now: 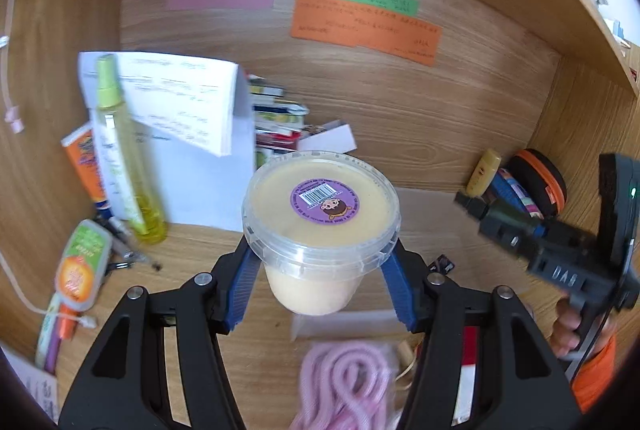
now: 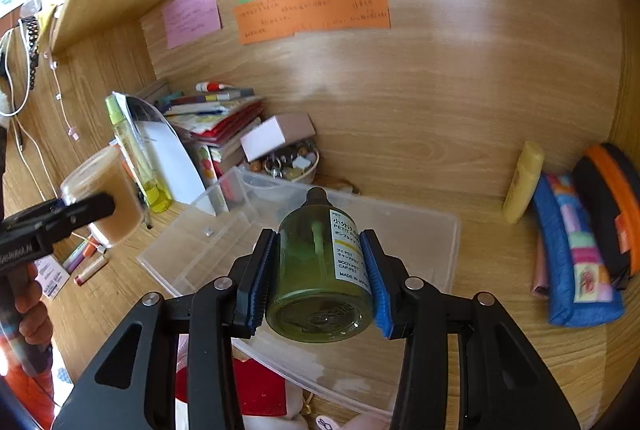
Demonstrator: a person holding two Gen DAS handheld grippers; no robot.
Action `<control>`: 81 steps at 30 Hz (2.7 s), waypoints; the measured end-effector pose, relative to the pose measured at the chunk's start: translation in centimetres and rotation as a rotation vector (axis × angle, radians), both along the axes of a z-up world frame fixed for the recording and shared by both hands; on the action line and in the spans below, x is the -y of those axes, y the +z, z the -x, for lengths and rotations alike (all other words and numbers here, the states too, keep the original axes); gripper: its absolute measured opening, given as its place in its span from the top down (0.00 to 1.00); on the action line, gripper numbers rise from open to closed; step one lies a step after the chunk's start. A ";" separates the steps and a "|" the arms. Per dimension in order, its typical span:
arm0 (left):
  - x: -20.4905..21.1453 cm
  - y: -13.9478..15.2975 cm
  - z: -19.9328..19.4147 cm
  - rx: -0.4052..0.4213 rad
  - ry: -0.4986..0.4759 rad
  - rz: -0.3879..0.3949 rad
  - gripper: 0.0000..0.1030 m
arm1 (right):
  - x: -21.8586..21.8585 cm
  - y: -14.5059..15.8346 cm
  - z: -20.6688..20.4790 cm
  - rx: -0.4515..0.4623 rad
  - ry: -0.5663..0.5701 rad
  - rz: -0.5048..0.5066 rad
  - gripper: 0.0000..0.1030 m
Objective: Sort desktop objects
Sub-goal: 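Lower the cream tub into the clear bin and open the left tool while the right tool carries the bottle, then lower the green bottle into the clear bin and open the right tool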
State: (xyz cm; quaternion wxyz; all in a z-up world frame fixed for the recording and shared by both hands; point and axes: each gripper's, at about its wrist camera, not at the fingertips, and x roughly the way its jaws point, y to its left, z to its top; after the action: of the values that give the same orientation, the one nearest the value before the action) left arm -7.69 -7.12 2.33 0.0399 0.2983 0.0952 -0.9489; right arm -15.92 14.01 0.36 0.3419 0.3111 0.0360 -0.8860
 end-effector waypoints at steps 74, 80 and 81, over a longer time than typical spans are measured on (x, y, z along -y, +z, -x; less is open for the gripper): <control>-1.3 -4.9 -3.7 0.111 -0.093 0.057 0.10 | -5.5 0.5 -6.7 -0.093 -0.189 -0.051 0.18; -1.4 -7.0 -4.5 0.185 -0.108 0.053 0.10 | -6.1 -1.1 -7.5 -0.058 -0.212 -0.095 0.17; -1.4 -7.3 -4.6 0.195 -0.114 0.050 0.10 | -6.0 -1.5 -7.6 -0.051 -0.211 -0.107 0.17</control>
State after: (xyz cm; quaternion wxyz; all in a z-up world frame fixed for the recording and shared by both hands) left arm -3.09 -5.72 -5.01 0.0023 0.3928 0.0500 -0.9183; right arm -8.35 19.98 -1.13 0.2289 0.3082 0.0589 -0.9215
